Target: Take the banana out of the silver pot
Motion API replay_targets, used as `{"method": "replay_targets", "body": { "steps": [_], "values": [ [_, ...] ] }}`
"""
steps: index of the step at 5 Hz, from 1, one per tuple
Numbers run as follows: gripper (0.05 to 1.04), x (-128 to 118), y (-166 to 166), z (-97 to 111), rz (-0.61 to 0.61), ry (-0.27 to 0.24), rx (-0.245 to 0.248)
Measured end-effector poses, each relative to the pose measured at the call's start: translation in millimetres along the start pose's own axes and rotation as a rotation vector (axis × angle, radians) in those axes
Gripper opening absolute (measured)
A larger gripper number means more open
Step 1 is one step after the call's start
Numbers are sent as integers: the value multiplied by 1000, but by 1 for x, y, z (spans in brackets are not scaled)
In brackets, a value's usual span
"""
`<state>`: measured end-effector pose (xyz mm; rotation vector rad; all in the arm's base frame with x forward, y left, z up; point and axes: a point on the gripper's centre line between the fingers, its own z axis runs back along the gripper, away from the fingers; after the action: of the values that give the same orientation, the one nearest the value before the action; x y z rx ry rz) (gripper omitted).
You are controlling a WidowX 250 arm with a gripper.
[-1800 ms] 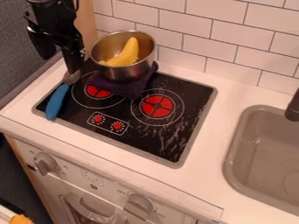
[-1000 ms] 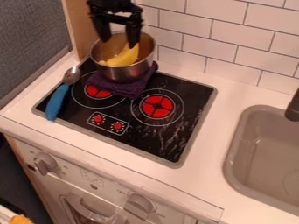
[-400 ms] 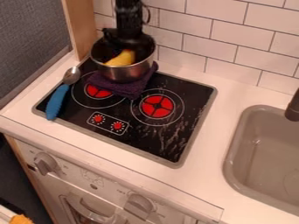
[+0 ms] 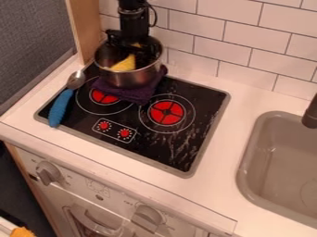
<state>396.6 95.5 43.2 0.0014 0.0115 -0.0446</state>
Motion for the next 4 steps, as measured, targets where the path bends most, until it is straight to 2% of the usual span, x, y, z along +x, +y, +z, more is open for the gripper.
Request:
{"method": "replay_targets", "body": {
  "steps": [1,2,3,4],
  "values": [
    [602,3,-12,60,-31,-195,-27],
    [601,-21,-26,82,-77,-243,-53],
    [601,-65,-29,67,-98,-162,-42],
    [601,-106,-16,40,-87,-78,-26]
  ]
}}
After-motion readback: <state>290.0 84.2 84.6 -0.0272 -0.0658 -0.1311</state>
